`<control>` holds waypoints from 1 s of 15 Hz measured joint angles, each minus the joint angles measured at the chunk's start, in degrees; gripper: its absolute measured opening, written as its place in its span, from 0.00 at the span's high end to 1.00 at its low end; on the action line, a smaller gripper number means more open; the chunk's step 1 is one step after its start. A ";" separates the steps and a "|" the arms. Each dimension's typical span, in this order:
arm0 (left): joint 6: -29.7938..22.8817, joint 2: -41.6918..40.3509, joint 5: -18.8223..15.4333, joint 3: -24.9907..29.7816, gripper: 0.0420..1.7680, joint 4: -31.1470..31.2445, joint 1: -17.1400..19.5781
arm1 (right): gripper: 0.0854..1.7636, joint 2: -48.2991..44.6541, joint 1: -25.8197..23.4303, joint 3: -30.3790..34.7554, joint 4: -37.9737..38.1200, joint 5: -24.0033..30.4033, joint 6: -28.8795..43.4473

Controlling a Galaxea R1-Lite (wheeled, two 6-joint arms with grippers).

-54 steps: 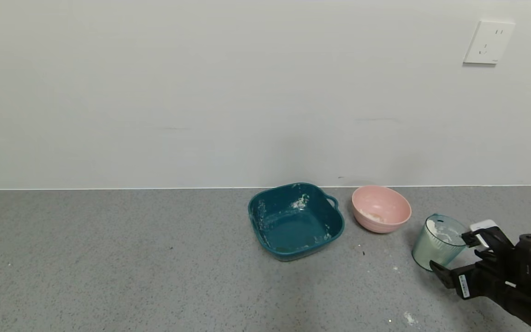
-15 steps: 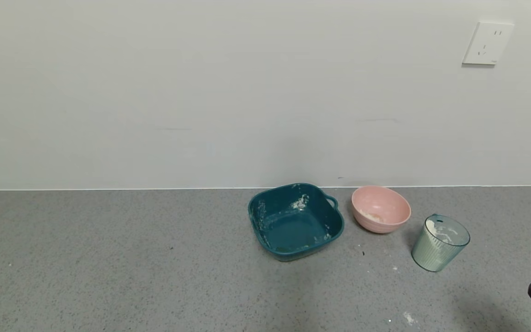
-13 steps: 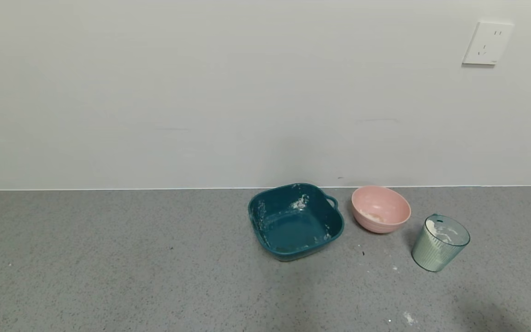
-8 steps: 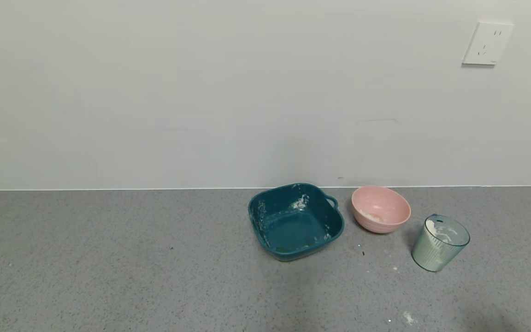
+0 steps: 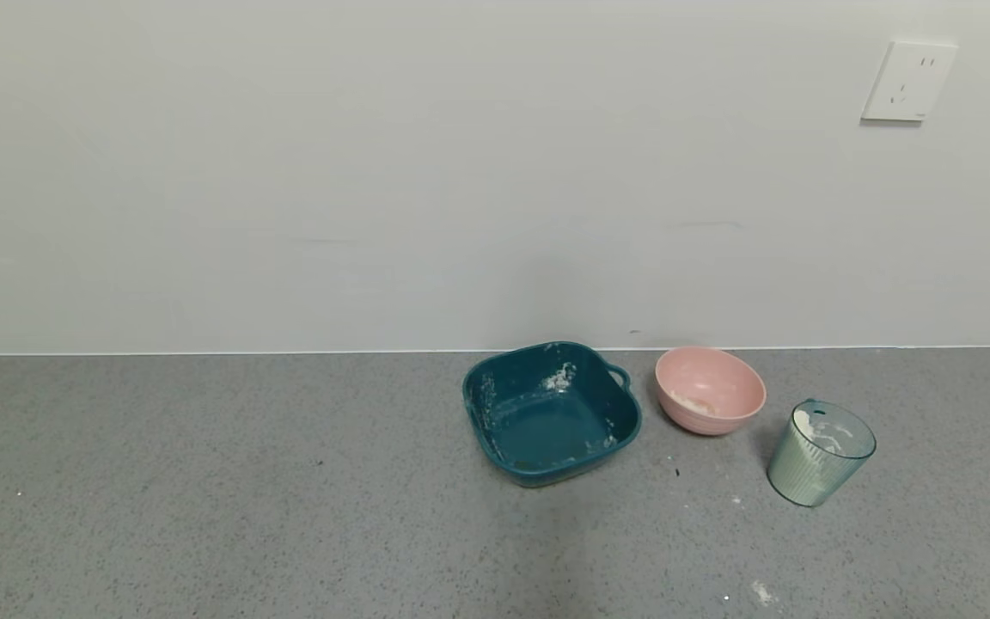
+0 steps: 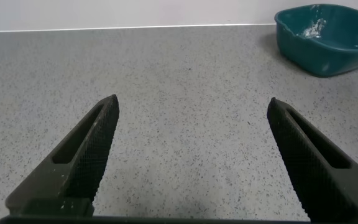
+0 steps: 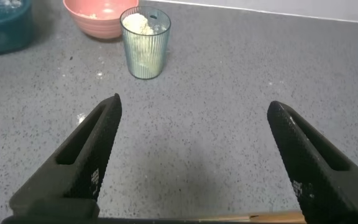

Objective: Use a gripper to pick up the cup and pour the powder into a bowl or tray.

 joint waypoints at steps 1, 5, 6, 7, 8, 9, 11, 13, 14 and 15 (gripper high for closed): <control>-0.02 0.00 0.00 0.00 0.03 0.00 0.00 | 0.04 -2.04 0.00 -0.16 1.46 0.05 -0.05; 0.00 0.00 0.00 0.00 0.03 0.00 0.00 | 0.04 -9.56 -0.04 -0.48 6.47 0.16 -0.20; 0.00 0.00 0.00 0.00 0.03 0.00 0.00 | 0.04 -11.41 -0.11 -0.50 7.36 0.18 -0.27; -0.02 0.00 0.00 0.00 0.03 0.00 0.00 | 0.04 -13.23 -0.17 -0.52 8.57 0.22 -0.28; 0.00 0.00 0.00 0.00 0.03 0.00 0.00 | 0.04 -15.06 -0.22 -0.57 9.09 0.22 -0.33; 0.00 0.00 0.00 0.00 0.03 0.00 0.00 | 0.04 -16.53 -0.24 -0.63 9.31 0.22 -0.30; 0.00 0.00 0.02 0.00 0.03 0.00 0.00 | 0.04 -18.33 -0.27 -0.79 8.98 -0.20 -0.02; 0.00 0.00 0.00 0.00 0.03 0.00 0.00 | 0.04 -19.18 -0.34 -0.50 7.58 -0.56 1.05; -0.02 0.00 0.02 0.02 0.03 0.00 0.00 | 0.04 -19.35 -0.32 0.02 5.62 -0.34 1.51; 0.00 0.00 0.00 0.02 0.03 0.00 0.00 | 0.04 -19.46 -0.32 1.18 3.44 0.24 1.62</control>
